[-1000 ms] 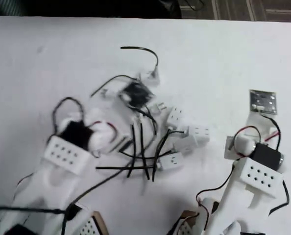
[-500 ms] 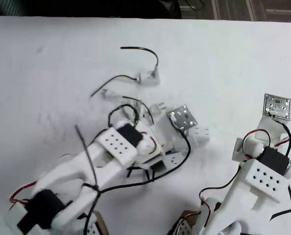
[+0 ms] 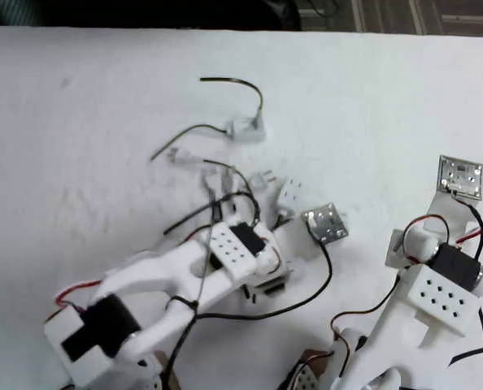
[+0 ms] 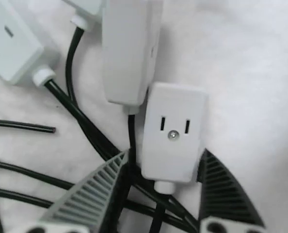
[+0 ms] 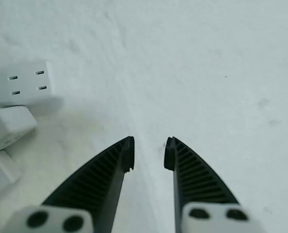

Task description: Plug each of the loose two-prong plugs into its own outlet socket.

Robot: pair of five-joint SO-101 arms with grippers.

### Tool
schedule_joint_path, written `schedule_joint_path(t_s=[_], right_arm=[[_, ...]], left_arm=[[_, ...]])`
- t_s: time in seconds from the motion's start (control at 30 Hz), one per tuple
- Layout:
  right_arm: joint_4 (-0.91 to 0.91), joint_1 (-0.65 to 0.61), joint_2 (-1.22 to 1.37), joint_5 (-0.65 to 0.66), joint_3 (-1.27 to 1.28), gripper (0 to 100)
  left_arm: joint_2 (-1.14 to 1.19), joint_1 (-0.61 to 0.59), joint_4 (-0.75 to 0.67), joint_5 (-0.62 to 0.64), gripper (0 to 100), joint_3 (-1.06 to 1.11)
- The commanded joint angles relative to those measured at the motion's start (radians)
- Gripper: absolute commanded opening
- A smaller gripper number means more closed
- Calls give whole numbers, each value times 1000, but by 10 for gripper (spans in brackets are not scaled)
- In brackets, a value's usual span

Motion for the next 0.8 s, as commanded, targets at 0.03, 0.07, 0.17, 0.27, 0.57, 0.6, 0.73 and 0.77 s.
schedule_joint_path(t_s=[0.03, 0.07, 0.17, 0.27, 0.57, 0.6, 0.73, 0.77], right_arm=[[-15, 8, -4, 0, -14, 111], [-15, 8, -4, 0, -14, 111], [-15, 8, -4, 0, -14, 111], [-15, 8, -4, 0, -14, 111], [-13, 1, -4, 0, -12, 111], [-13, 1, -4, 0, -12, 111], [-8, 1, -4, 0, -12, 111], [-8, 1, -2, 0, -12, 111]], left_arm=[[-1, 7, -35, 11, 128, -37], [-1, 7, -32, 11, 120, -37], [-41, 5, -8, 6, 76, -31], [-150, -1, 78, 3, 23, -37], [-610, -93, 351, 2, 24, -6], [-657, -110, 385, 2, 24, -8], [-832, -170, 532, -83, 24, -5], [-868, -188, 568, -98, 24, -5]])
